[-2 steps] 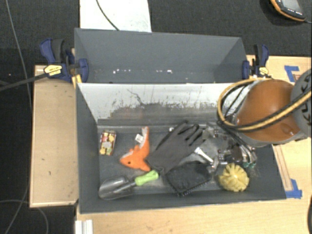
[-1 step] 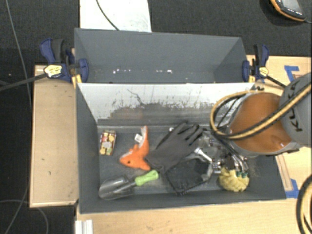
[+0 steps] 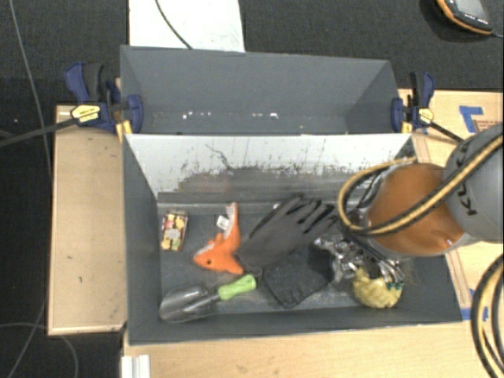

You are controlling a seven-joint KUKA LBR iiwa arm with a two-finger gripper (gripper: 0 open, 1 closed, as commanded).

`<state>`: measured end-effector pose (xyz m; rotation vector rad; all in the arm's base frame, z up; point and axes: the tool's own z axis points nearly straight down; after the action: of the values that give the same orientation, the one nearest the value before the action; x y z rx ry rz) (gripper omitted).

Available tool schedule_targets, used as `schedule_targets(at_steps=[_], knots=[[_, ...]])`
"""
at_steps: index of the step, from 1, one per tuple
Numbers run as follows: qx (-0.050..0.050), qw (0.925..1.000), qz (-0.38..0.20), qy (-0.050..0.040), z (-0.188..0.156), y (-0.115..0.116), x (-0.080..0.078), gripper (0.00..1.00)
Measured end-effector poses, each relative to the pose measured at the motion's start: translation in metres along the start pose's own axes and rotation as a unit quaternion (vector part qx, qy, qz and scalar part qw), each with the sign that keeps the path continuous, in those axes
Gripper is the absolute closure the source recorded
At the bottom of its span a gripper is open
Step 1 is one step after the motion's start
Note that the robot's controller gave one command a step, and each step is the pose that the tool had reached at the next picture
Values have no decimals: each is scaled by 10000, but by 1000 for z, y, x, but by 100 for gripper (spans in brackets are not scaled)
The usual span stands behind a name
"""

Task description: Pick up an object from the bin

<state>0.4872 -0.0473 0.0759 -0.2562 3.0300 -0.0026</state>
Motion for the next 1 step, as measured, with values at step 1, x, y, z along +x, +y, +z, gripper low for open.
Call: schedule_targets(at_steps=[1], knots=[[0,10000,-7,0,0,0,0,100]])
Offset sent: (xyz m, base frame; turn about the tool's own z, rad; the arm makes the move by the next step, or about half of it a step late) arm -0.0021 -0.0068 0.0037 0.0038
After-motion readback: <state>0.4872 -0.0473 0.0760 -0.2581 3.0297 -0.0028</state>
